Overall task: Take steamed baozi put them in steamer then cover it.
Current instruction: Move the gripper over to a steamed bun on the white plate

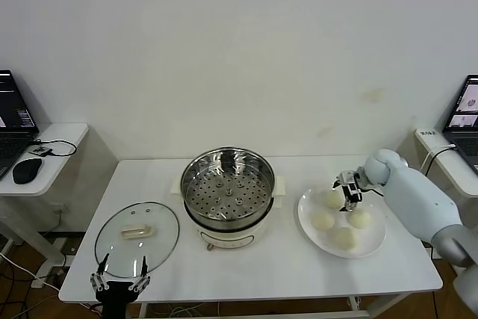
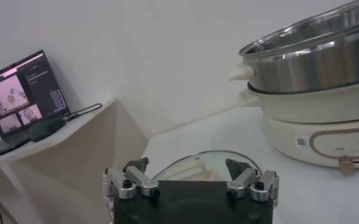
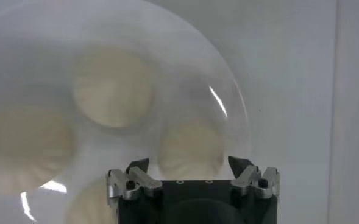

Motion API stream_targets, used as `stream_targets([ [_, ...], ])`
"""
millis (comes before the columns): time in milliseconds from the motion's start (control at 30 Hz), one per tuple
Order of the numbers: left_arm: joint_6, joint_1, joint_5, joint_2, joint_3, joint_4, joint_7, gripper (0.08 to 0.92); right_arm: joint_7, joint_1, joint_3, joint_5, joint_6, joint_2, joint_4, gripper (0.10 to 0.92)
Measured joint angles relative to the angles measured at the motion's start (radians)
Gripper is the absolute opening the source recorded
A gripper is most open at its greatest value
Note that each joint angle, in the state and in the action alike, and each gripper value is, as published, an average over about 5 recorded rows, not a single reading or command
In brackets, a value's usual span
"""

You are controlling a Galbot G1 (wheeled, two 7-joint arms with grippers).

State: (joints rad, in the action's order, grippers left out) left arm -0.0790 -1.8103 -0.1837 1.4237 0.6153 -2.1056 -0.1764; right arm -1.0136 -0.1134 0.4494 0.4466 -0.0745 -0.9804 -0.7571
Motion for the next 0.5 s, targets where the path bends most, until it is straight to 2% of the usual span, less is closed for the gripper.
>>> stream_targets([
  [133,0.0,0.002,0.0,0.0,0.003,0.003,-0.001,0.823,-0.002,0.005,0.002,0.008,0.001,-0.012,0.016,0.704],
  [300,0.0,0.004,0.0,0.001,0.002,0.004,-0.001,0.823,-0.006,0.006,0.006,0.013,0.0,-0.016,0.021,0.6],
  [500,-0.001,0.005,0.0,0.001,-0.003,0.0,-0.001,0.823,-0.025,0.018,0.03,-0.008,0.008,0.005,-0.001,0.584],
])
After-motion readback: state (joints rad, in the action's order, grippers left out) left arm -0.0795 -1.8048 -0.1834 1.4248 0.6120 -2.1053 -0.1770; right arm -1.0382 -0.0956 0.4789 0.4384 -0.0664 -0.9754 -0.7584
